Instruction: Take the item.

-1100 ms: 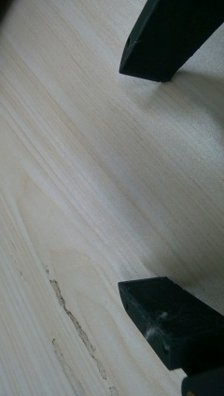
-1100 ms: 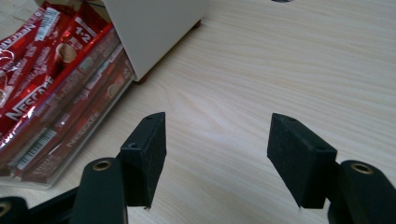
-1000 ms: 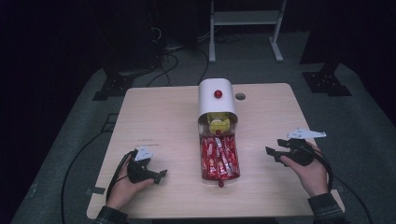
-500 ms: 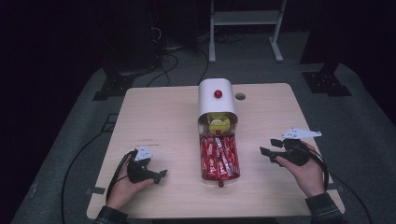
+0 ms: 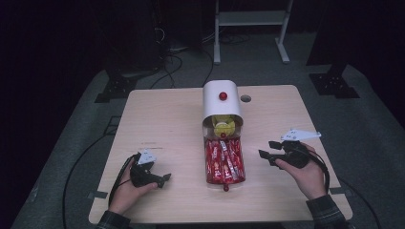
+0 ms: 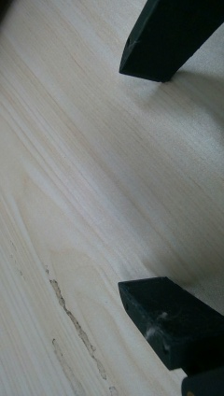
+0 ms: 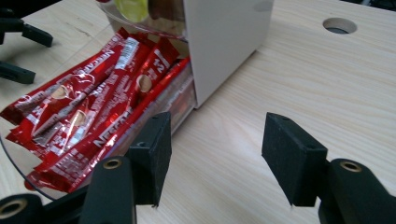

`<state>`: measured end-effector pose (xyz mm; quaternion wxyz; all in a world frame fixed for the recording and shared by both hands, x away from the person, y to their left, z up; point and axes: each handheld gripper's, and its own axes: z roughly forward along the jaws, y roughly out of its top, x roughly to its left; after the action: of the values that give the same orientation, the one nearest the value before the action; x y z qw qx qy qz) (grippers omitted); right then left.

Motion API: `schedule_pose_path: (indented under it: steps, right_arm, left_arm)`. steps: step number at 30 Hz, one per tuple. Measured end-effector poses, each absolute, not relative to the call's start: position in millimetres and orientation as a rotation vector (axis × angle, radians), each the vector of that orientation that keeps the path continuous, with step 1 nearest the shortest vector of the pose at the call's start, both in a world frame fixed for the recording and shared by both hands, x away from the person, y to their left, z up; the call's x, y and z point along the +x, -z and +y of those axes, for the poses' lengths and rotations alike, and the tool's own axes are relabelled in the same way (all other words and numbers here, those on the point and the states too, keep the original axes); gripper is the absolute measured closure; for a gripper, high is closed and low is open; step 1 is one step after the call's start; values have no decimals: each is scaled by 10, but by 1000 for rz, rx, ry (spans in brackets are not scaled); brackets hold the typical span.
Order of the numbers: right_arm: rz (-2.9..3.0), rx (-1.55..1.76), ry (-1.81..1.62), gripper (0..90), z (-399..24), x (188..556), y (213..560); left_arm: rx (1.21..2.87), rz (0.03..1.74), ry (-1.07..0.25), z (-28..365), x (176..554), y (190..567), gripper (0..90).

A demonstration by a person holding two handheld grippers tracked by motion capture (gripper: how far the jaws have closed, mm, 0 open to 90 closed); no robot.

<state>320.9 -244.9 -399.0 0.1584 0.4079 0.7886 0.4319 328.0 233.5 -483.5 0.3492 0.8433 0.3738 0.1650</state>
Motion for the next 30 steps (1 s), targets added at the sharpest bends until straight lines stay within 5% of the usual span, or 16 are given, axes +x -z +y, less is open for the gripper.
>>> schedule_pose_path:
  steps: [30]
  right_arm:
    - [2369,1087,-1309,554,-2036,3279,3947]
  left_arm:
    - [2185,967,-428,2335,3281,4835,0]
